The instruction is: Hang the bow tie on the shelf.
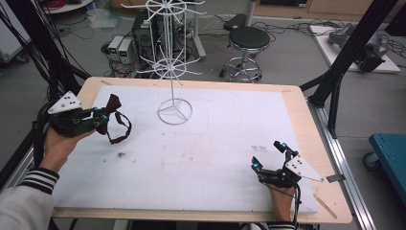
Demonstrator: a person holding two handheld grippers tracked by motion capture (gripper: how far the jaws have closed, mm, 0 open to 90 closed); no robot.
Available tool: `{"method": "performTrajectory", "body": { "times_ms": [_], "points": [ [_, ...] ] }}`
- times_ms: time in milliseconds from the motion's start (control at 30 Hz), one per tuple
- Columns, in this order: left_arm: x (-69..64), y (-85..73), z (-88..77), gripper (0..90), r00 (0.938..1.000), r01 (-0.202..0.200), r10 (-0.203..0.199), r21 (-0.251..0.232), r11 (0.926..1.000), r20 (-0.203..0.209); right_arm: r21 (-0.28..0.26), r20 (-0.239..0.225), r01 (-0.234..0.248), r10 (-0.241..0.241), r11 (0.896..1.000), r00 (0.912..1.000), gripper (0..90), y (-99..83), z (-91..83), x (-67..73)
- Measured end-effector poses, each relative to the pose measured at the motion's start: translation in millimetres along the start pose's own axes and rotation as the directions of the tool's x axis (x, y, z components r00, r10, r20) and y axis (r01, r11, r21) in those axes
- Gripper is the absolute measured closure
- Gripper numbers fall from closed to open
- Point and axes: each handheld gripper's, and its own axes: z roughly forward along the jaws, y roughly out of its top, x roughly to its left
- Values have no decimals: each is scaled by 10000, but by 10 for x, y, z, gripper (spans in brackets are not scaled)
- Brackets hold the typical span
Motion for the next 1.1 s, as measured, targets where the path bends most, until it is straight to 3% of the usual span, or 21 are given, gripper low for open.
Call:
{"method": "performTrajectory", "body": {
  "times_ms": [333, 1100],
  "points": [
    [-61, 186, 64, 762, 9999, -101, 104, -288, 9995, 88, 1, -2, -7, 7, 10000, 10000, 6, 0, 0, 0],
    [-311, 660, 273, 762, 9941, -375, 469, -956, 9947, 979, -9, -8, 2, -2, 10000, 10000, 6, 0, 1, -3]
  ]
}}
